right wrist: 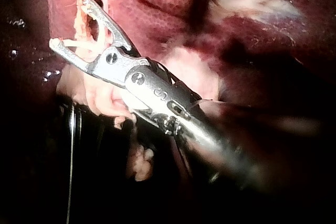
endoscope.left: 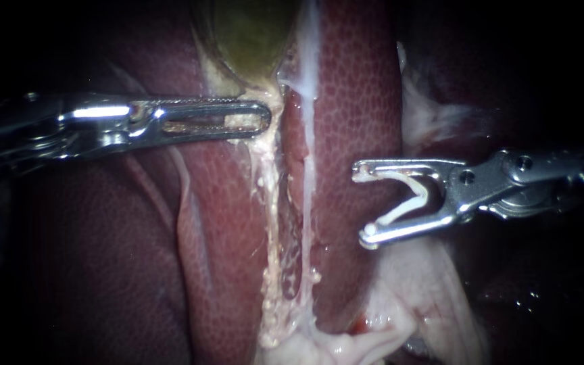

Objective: Clipping first clip left tube

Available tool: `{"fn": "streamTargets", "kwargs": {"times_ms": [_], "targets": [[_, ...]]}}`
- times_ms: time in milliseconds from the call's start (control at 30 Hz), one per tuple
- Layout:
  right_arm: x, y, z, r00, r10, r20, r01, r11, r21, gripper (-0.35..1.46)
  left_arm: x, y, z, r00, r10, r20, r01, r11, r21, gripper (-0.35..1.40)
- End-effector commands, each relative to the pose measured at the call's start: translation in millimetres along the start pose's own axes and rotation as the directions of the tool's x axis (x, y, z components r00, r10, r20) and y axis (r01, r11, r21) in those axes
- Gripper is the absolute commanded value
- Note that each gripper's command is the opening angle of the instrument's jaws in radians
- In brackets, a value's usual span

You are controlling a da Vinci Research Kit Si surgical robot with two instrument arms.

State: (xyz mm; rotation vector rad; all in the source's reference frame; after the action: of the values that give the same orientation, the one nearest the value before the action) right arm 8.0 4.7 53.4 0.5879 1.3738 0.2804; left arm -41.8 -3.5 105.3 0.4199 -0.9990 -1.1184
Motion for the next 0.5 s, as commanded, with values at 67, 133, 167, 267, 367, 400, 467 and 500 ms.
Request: {"fn": "streamTargets", "kwargs": {"times_ms": [67,133,167,267,367,400,467,500], "targets": [[0.1,-0.1,0.0,1.000,0.001,0.000,-0.001,1.000,0.000,0.60,0.0,0.0,-0.1,1.0000,0.000,0.000,0.000,1.000,0.000,-0.35],[0.1,-0.1,0.1,1.000,0.001,0.000,-0.001,1.000,-0.001,0.60,0.0,-0.1,-0.3,1.0000,0.001,0.000,-0.001,1.000,0.001,-0.35],[0.1,-0.1,0.1,1.000,0.001,-0.001,-0.001,1.000,-0.001,0.60,0.0,-0.1,-0.4,1.0000,0.000,-0.001,0.000,1.000,0.002,-0.35],[0.1,-0.1,0.1,1.000,0.001,-0.001,-0.001,1.000,-0.001,0.60,-0.5,-0.5,-1.4,1.0000,-0.002,-0.003,0.002,1.000,0.005,-0.35],[0.0,-0.1,0.1,1.000,0.001,-0.001,-0.001,1.000,-0.001,0.60,-1.6,-0.8,-2.8,0.9999,-0.008,-0.007,0.008,1.000,0.008,-0.35],[0.0,-0.1,0.2,1.000,0.001,-0.001,-0.001,1.000,-0.001,0.60,-1.9,-0.8,-3.3,0.9999,-0.010,-0.005,0.010,1.000,0.002,-0.35],[0.0,-0.1,0.2,1.000,0.000,-0.001,0.000,1.000,-0.001,0.60,-2.7,-0.8,-4.3,0.9999,-0.014,-0.003,0.014,1.000,-0.004,-0.35],[0.0,-0.1,0.2,1.000,0.001,-0.001,-0.001,1.000,-0.001,0.60,-3.1,-0.7,-4.8,0.9999,-0.016,-0.002,0.016,1.000,-0.010,-0.35]]}}
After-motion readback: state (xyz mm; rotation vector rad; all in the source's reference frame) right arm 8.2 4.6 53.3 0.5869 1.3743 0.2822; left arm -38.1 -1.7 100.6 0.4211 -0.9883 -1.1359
